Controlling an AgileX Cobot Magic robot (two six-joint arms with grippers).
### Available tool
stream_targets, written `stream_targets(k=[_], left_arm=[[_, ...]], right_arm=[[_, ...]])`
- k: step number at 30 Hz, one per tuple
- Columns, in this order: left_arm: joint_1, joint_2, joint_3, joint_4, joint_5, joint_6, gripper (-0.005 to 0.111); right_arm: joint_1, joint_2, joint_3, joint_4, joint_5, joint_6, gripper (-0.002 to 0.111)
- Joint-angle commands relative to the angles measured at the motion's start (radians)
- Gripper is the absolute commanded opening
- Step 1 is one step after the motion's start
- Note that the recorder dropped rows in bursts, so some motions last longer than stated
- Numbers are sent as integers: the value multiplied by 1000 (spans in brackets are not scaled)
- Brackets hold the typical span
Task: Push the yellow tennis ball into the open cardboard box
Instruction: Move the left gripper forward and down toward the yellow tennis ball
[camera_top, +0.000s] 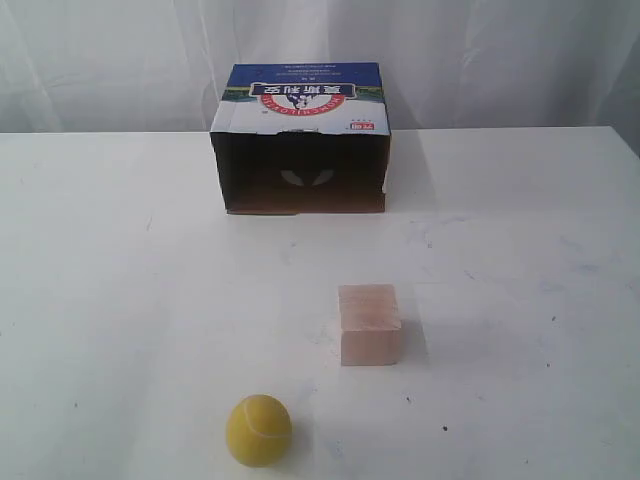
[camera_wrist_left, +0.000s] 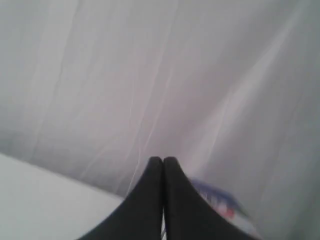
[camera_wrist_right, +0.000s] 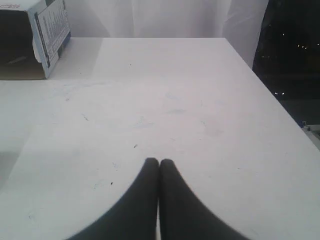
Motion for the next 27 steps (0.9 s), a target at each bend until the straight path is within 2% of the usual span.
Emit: stream_targets(k=[1,4,5,6,7,8,9,10,11,12,13,14,15,17,21,24,27], left_arm=[[-6,185,-217,-109,83,245,0],[-6,478,-467,77,436,299,0],[-6,699,-666,171,678,323,0],[-6,777,-740,185,761,355,0],[-6,932,-899,171,861,419,0],[-8,977,-960,148,888,444,0],[-8,1053,-1047,46,966,542,0],[-8,1080,-1070,-19,1018,614,0],[-8,1127,-1091,-208,1194,781,0],[-8,1156,-1070,-379,1324,907,0],[-8,1183,-1034,-518,1387,993,0],[-22,1208,-971,-682,1406,1102,0],[-38,1222,-917,-776,1377,1168,0],[-83,1244,-839,-807,1303,1255,0],[-158,1254,-725,-800,1298,1285,2],[-215,1256,-665,-800,1248,1339,16],[-259,1256,-636,-800,1165,1394,37]], right_arm=[[4,-5,-1,1,-6,6,0],[4,-5,-1,1,-6,6,0],[4,-5,-1,1,-6,6,0],[4,-5,-1,1,-6,6,0],[4,-5,-1,1,-6,6,0],[4,-5,-1,1,-6,6,0],[4,-5,-1,1,-6,6,0],[4,-5,-1,1,-6,6,0],[4,-5,-1,1,-6,6,0],[4,-5,-1,1,-6,6,0],[4,-5,-1,1,-6,6,0],[4,-5,-1,1,-6,6,0],[4,-5,-1,1,-6,6,0],[4,-5,-1,1,-6,6,0],[4,-5,-1,1,-6,6,0],[4,-5,-1,1,-6,6,0],[4,-5,-1,1,-6,6,0]])
